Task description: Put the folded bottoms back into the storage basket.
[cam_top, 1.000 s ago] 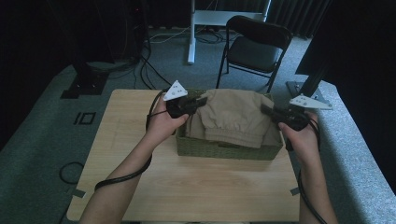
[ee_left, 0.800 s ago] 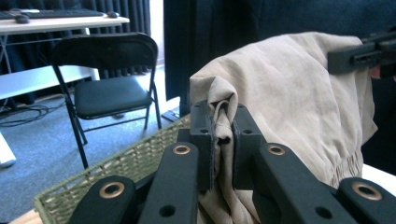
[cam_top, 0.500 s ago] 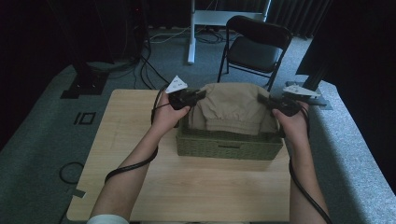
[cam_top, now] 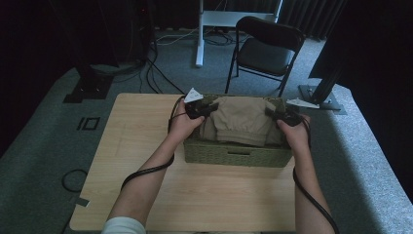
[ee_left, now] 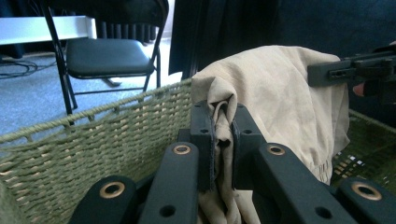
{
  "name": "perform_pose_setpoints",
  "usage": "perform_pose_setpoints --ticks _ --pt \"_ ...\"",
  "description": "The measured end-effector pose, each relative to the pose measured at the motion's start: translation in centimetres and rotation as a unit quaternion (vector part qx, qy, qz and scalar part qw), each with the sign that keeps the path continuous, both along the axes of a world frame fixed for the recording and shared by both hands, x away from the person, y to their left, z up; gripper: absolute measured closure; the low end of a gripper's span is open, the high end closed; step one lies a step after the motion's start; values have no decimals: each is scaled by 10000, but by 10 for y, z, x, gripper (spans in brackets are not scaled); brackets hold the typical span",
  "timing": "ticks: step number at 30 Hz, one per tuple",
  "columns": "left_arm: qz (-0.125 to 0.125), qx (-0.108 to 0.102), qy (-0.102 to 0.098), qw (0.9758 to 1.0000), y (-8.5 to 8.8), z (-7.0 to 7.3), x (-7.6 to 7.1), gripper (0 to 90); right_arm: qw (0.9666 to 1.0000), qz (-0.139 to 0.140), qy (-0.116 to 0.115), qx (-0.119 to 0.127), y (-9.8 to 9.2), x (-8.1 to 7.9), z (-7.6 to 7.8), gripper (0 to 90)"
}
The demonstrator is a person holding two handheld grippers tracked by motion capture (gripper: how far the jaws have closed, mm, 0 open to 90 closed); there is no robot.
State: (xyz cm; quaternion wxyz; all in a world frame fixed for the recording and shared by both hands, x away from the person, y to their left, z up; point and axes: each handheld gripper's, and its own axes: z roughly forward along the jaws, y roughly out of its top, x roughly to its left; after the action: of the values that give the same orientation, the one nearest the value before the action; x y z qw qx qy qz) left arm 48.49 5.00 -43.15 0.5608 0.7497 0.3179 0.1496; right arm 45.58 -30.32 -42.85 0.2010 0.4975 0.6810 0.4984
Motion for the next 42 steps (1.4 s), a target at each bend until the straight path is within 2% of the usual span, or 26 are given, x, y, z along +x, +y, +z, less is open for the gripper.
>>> perform_pose_setpoints --ticks 5,7,9,13,18,22,24,28,34,38,42 --pt "34 9 165 9999 -4 -15 6 838 9998 -44 162 -86 -2 5 -13 809" --pt "85 0 255 9996 -6 -21 9 838 9998 -78 156 -86 -3 6 -13 809" --pt "123 73 273 9995 -7 -26 11 838 9996 -91 163 -190 -1 9 -14 809" --pt "169 47 386 9991 -7 -33 14 838 9993 -119 282 -220 0 15 -22 809" --pt "200 96 481 9986 -9 -38 17 837 9986 -233 396 -243 2 23 -32 808" --pt "263 145 558 9980 -10 -40 22 837 9982 -302 459 -242 4 27 -35 808" --pt "330 136 633 9974 -10 -43 24 837 9978 -339 510 -258 5 29 -35 807" --pt "453 170 708 9963 -11 -47 28 831 9961 -420 551 -543 13 34 -35 806" --pt "685 212 805 9942 -13 -49 32 779 9949 -525 701 -503 14 44 -40 793" --pt "791 395 841 9925 -16 -51 35 722 9934 -601 803 -559 16 50 -45 746" --pt "912 601 770 9910 -20 -55 39 647 9905 -695 901 -772 16 57 -53 592"
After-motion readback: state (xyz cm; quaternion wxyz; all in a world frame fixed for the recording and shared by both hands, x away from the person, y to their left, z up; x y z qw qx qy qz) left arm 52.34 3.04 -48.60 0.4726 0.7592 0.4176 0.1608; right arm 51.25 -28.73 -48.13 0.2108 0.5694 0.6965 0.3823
